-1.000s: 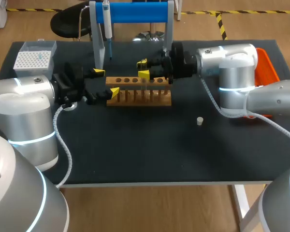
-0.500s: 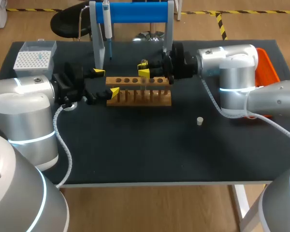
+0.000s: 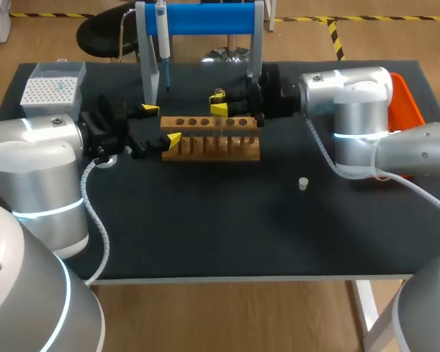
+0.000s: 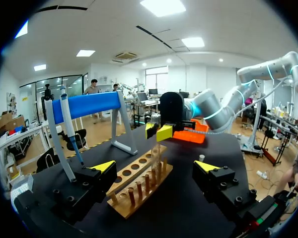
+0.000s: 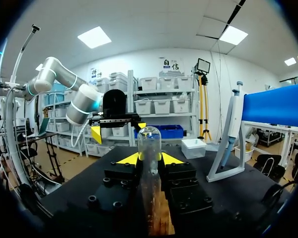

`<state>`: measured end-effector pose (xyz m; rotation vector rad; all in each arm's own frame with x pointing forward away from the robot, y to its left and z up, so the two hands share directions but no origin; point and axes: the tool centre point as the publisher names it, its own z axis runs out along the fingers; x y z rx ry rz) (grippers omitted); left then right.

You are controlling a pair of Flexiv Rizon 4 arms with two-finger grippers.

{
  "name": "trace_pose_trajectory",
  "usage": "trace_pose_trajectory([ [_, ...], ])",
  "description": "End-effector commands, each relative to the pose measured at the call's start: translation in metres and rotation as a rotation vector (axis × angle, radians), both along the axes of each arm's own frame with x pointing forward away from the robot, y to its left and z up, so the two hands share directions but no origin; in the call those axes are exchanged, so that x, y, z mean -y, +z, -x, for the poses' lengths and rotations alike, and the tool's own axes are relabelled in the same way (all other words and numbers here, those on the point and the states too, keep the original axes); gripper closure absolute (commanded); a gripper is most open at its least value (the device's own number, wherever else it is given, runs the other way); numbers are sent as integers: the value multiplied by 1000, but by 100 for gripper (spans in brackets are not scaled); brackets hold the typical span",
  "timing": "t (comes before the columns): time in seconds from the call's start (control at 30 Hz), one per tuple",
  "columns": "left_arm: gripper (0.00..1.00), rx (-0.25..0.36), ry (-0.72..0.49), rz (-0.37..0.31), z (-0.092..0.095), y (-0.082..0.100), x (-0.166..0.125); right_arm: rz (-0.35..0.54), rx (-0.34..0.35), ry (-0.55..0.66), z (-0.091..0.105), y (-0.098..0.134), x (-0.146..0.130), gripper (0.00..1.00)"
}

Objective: Invert the test tube, pick up the pipette, mount the tip to pipette, aspirate from beaker and dispense into the tube, eject the tip, return the pipette, and cap with the stopper.

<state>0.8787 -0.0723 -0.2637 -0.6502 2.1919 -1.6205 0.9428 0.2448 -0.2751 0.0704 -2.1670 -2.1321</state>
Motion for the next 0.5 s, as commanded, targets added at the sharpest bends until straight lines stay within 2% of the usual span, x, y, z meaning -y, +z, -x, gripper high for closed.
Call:
trace_pose_trajectory([
  [0.03,0,2,3,-1,0,-1,1,1,5,-1,1,4,1,100],
  [0.5,0,2,3,-1,0,-1,1,3,16,-3,-2,10,0,100],
])
